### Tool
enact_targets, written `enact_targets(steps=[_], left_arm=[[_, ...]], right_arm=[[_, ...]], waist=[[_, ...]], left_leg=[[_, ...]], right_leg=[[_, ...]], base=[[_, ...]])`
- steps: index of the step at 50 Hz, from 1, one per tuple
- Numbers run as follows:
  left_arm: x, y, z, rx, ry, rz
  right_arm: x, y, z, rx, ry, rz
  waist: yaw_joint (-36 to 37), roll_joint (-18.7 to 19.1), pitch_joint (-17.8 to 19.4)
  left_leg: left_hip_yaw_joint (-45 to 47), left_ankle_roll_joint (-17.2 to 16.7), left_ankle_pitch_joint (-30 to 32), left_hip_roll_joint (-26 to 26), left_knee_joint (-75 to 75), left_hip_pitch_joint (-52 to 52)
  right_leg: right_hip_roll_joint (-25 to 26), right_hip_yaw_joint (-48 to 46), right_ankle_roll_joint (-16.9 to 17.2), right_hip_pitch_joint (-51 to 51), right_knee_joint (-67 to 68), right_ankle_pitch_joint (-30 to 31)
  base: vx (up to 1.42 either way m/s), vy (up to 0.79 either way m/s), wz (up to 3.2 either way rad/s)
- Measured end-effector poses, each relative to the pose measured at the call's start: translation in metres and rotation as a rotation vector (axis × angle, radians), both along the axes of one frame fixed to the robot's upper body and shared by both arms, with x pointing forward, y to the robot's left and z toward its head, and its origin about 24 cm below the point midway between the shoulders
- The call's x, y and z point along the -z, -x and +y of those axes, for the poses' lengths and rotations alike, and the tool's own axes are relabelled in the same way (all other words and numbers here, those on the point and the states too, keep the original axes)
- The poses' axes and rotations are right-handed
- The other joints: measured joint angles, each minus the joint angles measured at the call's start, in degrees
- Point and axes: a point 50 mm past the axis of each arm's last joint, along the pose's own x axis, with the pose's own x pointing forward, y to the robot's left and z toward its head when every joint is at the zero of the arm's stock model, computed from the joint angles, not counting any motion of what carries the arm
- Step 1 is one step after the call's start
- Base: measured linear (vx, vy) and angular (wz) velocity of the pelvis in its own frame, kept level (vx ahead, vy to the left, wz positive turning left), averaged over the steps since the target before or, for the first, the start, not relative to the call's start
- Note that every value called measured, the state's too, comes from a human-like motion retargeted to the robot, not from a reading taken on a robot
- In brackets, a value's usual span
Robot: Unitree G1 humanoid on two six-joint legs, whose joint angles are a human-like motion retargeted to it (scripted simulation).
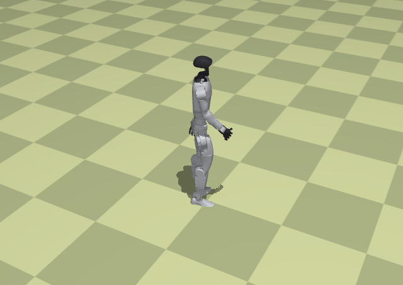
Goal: In place motions
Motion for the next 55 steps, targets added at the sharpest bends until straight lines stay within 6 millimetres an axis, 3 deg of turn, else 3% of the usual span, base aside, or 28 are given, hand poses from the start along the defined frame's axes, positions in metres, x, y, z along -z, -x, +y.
enact_targets(steps=[5,12,16,19,21,23,25,27,32,35,38,42,45,46,48,50,52,53,55], left_arm=[[0.003,-0.041,-0.002,0.055,0.007,-0.129],[0.002,-0.08,-0.006,0.167,0.059,-0.271],[0.002,-0.086,-0.001,0.222,0.038,-0.324],[0.003,-0.079,0.002,0.202,0.009,-0.312],[0.004,-0.069,0.002,0.169,-0.008,-0.274],[0.004,-0.059,0.002,0.122,-0.03,-0.233],[0.005,-0.05,0.002,0.068,-0.058,-0.196],[0.005,-0.032,0.0,-0.014,-0.087,-0.137],[-0.004,0.033,-0.017,-0.155,0.021,0.08],[-0.015,0.067,-0.026,-0.208,0.1,0.193],[-0.022,0.089,-0.028,-0.221,0.102,0.255],[-0.027,0.103,-0.024,-0.225,0.067,0.31],[-0.022,0.089,-0.018,-0.211,0.046,0.292],[-0.019,0.08,-0.016,-0.191,0.03,0.268],[-0.012,0.057,-0.011,-0.134,-0.019,0.208],[-0.007,0.035,-0.008,-0.073,-0.063,0.145],[0.0,-0.01,-0.009,0.001,-0.069,0.018],[0.001,-0.047,-0.011,0.034,-0.05,-0.085],[-0.003,-0.117,-0.02,0.069,-0.009,-0.306]], right_arm=[[0.032,0.047,-0.036,0.052,0.133,0.22],[0.058,0.139,-0.089,0.048,0.353,0.593],[0.059,0.179,-0.108,0.141,0.425,0.736],[0.059,0.19,-0.113,0.223,0.418,0.761],[0.059,0.188,-0.114,0.273,0.406,0.734],[0.059,0.179,-0.113,0.31,0.405,0.694],[0.059,0.164,-0.108,0.328,0.392,0.654],[0.058,0.14,-0.094,0.299,0.336,0.595],[0.046,0.08,-0.047,0.129,0.182,0.438],[0.031,0.046,-0.015,0.034,0.083,0.301],[0.016,0.022,0.005,-0.033,0.034,0.169],[0.01,0.014,0.009,-0.097,0.056,0.089],[0.021,0.031,-0.005,-0.105,0.101,0.132],[0.027,0.042,-0.013,-0.09,0.122,0.17],[0.04,0.069,-0.033,-0.039,0.17,0.262],[0.05,0.097,-0.052,0.024,0.22,0.359],[0.058,0.138,-0.085,0.135,0.298,0.517],[0.059,0.155,-0.102,0.208,0.333,0.604],[0.057,0.178,-0.129,0.372,0.363,0.727]], waist=[[1.0,-0.2,0.1],[1.0,0.4,-1.0],[1.0,1.3,-0.8],[-0.3,1.8,-0.6],[-0.4,1.5,-0.3],[0.2,0.9,0.1],[1.2,0.5,1.2],[3.8,0.2,3.3],[8.8,-0.3,4.4],[9.5,-0.1,5.2],[9.4,0.0,5.1],[8.0,0.5,3.3],[6.1,0.9,1.9],[5.8,0.9,1.7],[5.2,1.0,1.1],[4.5,1.4,0.5],[1.6,3.5,0.5],[2.5,4.0,2.0],[1.0,4.5,4.6]], left_leg=[[-0.6,-0.3,1.0,0.3,-0.4,0.3],[-1.6,-0.8,1.0,1.5,-0.2,0.2],[-0.9,-1.6,-0.6,3.4,2.3,0.1],[-2.4,-1.6,-2.6,5.5,9.3,-2.8],[-3.6,-0.5,-2.2,6.8,18.3,-7.3],[-2.4,0.7,2.2,10.0,29.6,-12.1],[-2.4,1.8,8.5,14.4,41.9,-17.7],[-9.3,5.0,13.3,14.2,53.8,-25.7],[-9.6,6.0,7.0,19.6,74.2,-37.8],[-10.2,5.6,5.8,20.4,78.9,-40.6],[-10.6,4.4,6.0,19.5,77.0,-39.2],[-11.8,3.2,5.9,15.5,66.1,-32.4],[-13.0,2.2,6.5,11.0,49.3,-22.0],[-13.4,0.4,6.5,9.5,42.2,-17.8],[-12.2,-2.1,-0.9,7.1,28.5,-9.4],[-7.8,-0.6,-7.0,5.5,18.6,-3.4],[-9.2,1.8,-3.7,4.1,9.5,-0.6],[-8.0,0.5,-0.6,6.6,7.1,-0.4],[-7.8,-1.2,-0.5,9.6,6.3,-0.7]], right_leg=[[0.0,-0.6,-0.4,0.4,0.5,-0.3],[1.3,-0.9,-1.2,0.7,0.1,-0.6],[2.5,-0.5,-2.0,1.2,0.0,-0.9],[2.7,-1.3,-2.5,1.8,-0.2,-1.1],[2.0,-1.3,-2.7,2.2,-0.5,-1.0],[1.0,-1.2,-2.8,2.3,-0.6,-0.7],[0.4,-1.3,-2.9,2.2,-0.8,-0.4],[0.8,0.4,-3.2,2.9,-1.3,0.1],[0.8,2.4,-4.8,2.5,-0.9,0.7],[0.9,2.9,-5.4,3.1,-0.7,0.6],[0.8,2.9,-5.3,3.5,-0.6,0.4],[0.7,1.0,-4.5,3.8,-0.4,-0.4],[0.9,-0.7,-4.0,4.3,0.6,-1.9],[0.9,-0.5,-3.9,4.4,1.6,-2.7],[0.9,-0.3,-4.1,4.5,3.9,-4.2],[1.0,-0.7,-4.4,4.5,6.2,-5.1],[1.7,-3.6,-4.5,3.4,9.8,-2.8],[1.3,-3.1,-4.5,1.3,13.9,0.7],[-2.5,-3.0,-2.2,-5.9,26.9,8.8]], base=[[0.06,-0.03,0.23],[0.11,-0.05,0.04],[0.17,-0.08,-0.16],[0.14,-0.06,0.21],[0.17,-0.08,0.09],[0.12,-0.04,-0.06],[0.0,0.0,0.0],[-0.01,0.04,-0.49],[0.04,0.03,-0.42],[0.01,0.01,-0.06],[0.01,0.01,0.06],[0.02,0.0,0.43],[-0.03,-0.01,0.5],[-0.05,-0.01,0.2],[0.0,0.0,0.0],[-0.08,0.08,0.33],[-0.29,0.12,0.36],[-0.65,0.12,-0.27],[-0.8,0.15,-0.01]])
